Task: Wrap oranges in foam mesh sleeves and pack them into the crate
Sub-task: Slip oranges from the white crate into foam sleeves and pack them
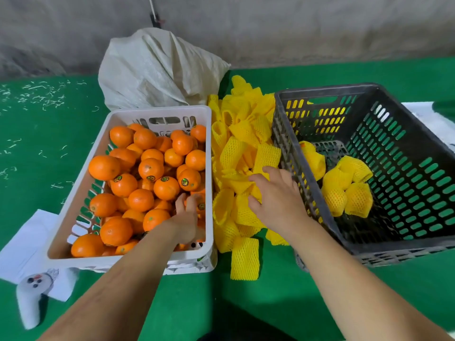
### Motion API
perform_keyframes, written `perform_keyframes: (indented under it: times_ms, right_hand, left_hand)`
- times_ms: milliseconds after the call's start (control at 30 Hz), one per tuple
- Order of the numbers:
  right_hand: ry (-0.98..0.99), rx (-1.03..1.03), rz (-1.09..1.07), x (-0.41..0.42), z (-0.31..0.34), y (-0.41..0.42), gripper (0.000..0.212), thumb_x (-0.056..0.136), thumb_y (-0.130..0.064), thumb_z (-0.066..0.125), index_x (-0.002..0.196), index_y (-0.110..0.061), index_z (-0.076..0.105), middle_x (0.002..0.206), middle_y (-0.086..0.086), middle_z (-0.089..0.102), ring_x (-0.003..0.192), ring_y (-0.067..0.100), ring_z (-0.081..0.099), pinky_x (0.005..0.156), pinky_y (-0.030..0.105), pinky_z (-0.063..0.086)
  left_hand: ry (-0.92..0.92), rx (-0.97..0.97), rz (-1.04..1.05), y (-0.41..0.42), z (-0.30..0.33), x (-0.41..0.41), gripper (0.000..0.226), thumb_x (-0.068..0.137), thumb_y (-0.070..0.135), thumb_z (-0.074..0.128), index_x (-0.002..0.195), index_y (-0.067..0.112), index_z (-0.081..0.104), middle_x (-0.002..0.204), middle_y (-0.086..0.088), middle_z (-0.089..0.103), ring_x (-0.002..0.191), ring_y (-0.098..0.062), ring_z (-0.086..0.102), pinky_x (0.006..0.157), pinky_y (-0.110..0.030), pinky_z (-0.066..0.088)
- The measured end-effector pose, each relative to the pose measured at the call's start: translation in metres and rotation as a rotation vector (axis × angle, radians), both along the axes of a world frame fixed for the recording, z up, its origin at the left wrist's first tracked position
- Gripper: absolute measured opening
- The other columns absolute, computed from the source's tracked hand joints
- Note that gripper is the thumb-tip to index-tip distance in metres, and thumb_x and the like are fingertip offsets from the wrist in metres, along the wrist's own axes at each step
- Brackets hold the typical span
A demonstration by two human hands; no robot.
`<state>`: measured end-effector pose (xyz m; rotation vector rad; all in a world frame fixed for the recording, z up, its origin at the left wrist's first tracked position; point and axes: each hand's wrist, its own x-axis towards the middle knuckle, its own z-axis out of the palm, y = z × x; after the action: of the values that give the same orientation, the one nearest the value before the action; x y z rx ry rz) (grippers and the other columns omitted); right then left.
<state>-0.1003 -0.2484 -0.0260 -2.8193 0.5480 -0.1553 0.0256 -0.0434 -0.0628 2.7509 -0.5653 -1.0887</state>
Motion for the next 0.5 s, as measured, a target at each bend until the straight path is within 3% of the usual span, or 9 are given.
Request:
perform_keyframes:
  times_ms: [67,167,200,267,333,400,433,467,500]
  right_hand:
    - [0.291,0.133,-0.027,0.007,-0.024,0.01,0.061,0.095,-0.049,0.057,0.15,-0.033,0.034,0.162,0.01,0.021,0.145,0.035,0.018,0.115,0.05,0.027]
    - [0.528,0.122,-0.129,-0.005,-0.056,0.002,0.084,0.092,-0.037,0.066,0.157,-0.032,0.012,0.162,0.012,0.01,0.144,0.039,0.017,0.115,0.049,0.028]
    - [0.554,0.102,-0.161,-0.012,-0.065,-0.001,0.094,0.091,-0.027,0.069,0.158,-0.033,0.004,0.161,0.011,0.009,0.143,0.039,0.018,0.115,0.048,0.029]
    - [0.572,0.045,-0.186,-0.022,-0.077,-0.005,0.106,0.088,-0.007,0.068,0.16,-0.033,-0.005,0.157,0.01,0.012,0.137,0.037,0.023,0.114,0.045,0.03]
    - [0.528,0.026,-0.194,-0.025,-0.083,-0.005,0.102,0.087,0.003,0.061,0.161,-0.034,-0.001,0.15,0.011,0.021,0.131,0.036,0.028,0.111,0.043,0.032]
    - [0.442,0.071,-0.215,-0.023,-0.084,-0.005,0.091,0.09,0.004,0.056,0.16,-0.032,0.009,0.147,0.012,0.032,0.13,0.036,0.033,0.109,0.045,0.035]
    - [0.401,0.098,-0.222,-0.022,-0.083,-0.006,0.084,0.092,0.003,0.055,0.158,-0.03,0.015,0.146,0.012,0.036,0.13,0.036,0.035,0.107,0.045,0.037]
    - [0.368,0.129,-0.229,-0.023,-0.081,-0.006,0.077,0.093,0.001,0.055,0.156,-0.028,0.021,0.147,0.012,0.039,0.131,0.036,0.036,0.106,0.046,0.039]
    - [0.333,0.168,-0.235,-0.024,-0.08,-0.007,0.07,0.095,-0.002,0.053,0.155,-0.026,0.026,0.148,0.011,0.04,0.132,0.036,0.038,0.105,0.047,0.041]
  left_hand:
    - [0.006,-0.143,0.124,-0.005,0.004,0.003,0.087,0.094,0.027,0.076,0.157,0.028,0.015,0.166,-0.006,0.004,0.139,-0.035,0.04,0.101,-0.042,0.048]
    - [-0.03,-0.242,0.215,-0.008,-0.005,0.001,0.091,0.096,0.021,0.074,0.161,0.028,0.01,0.151,-0.009,0.029,0.123,-0.032,0.052,0.1,-0.04,0.051]
    - [-0.049,-0.237,0.23,-0.009,-0.011,0.0,0.089,0.099,0.02,0.07,0.163,0.028,0.008,0.145,-0.008,0.034,0.114,-0.028,0.056,0.093,-0.031,0.054]
    - [-0.042,-0.3,0.261,-0.014,-0.018,-0.002,0.069,0.106,0.015,0.057,0.164,0.017,0.019,0.137,-0.006,0.046,0.086,-0.011,0.056,0.059,-0.003,0.046]
    - [-0.121,-0.264,0.205,-0.017,-0.013,-0.003,0.054,0.109,0.01,0.049,0.16,0.007,0.03,0.151,-0.016,0.046,0.094,-0.016,0.059,0.045,-0.001,0.04]
    - [-0.147,-0.252,0.129,-0.014,-0.015,0.004,0.052,0.109,0.014,0.052,0.157,0.014,0.032,0.153,-0.019,0.044,0.121,-0.039,0.057,0.066,-0.004,0.051]
    - [-0.185,-0.196,0.043,-0.012,-0.014,0.005,0.055,0.106,0.016,0.057,0.155,0.019,0.031,0.15,-0.017,0.046,0.125,-0.04,0.057,0.086,-0.02,0.058]
    - [-0.224,-0.141,-0.019,-0.011,-0.014,0.005,0.058,0.104,0.017,0.061,0.152,0.022,0.03,0.147,-0.015,0.046,0.122,-0.039,0.059,0.096,-0.037,0.059]
    - [-0.258,-0.115,-0.019,-0.009,-0.013,0.006,0.06,0.102,0.017,0.064,0.15,0.022,0.029,0.144,-0.015,0.045,0.116,-0.038,0.062,0.095,-0.046,0.059]
